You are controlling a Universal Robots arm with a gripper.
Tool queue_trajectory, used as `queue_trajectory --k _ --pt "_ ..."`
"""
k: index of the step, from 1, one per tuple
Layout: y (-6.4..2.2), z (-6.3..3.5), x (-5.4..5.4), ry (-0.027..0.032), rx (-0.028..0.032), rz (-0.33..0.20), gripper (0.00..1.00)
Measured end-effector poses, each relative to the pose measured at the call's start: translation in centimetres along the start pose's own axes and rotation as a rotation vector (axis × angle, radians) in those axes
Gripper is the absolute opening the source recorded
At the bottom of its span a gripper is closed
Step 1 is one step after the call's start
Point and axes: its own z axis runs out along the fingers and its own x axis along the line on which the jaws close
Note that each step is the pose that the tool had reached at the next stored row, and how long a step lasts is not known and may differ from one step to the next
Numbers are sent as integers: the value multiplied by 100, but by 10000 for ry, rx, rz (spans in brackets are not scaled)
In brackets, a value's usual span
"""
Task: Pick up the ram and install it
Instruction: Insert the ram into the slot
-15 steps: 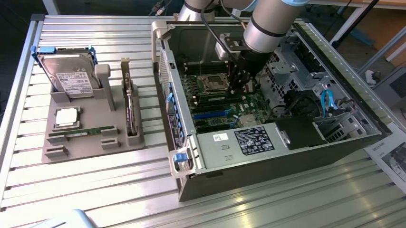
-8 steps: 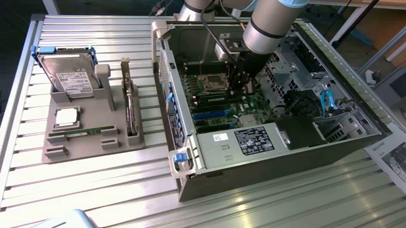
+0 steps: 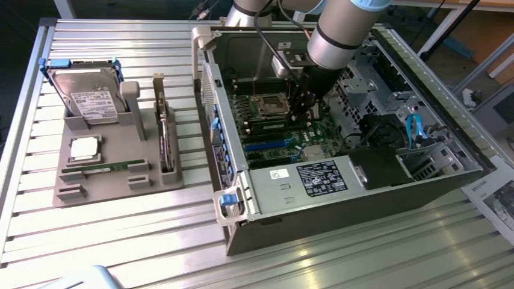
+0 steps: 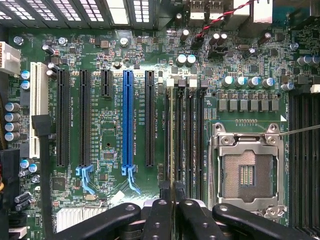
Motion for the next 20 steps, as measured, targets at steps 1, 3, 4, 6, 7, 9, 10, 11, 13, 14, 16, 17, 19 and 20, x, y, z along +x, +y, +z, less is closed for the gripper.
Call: queue_trajectory --k 1,3,4,6,7,9,10,11,13,14,16,17,19,20 --pt "0 0 0 -1 0 0 12" --pt "0 0 0 -1 0 0 12" --pt "0 0 0 -1 0 0 12" --pt "1 3 2 -7 4 -1 13" --pt "1 3 2 -8 3 -1 13" --pt "2 0 3 0 0 0 19" --pt "2 0 3 0 0 0 19" --pt "2 0 3 -1 1 0 19" --pt "2 1 3 -1 1 -1 19" --pt "2 1 3 -1 1 0 19" --pt "2 1 3 -1 0 0 19" --pt "2 1 3 -1 1 0 19" --pt "2 0 3 -2 1 -1 19" --pt "2 -6 3 1 0 0 19"
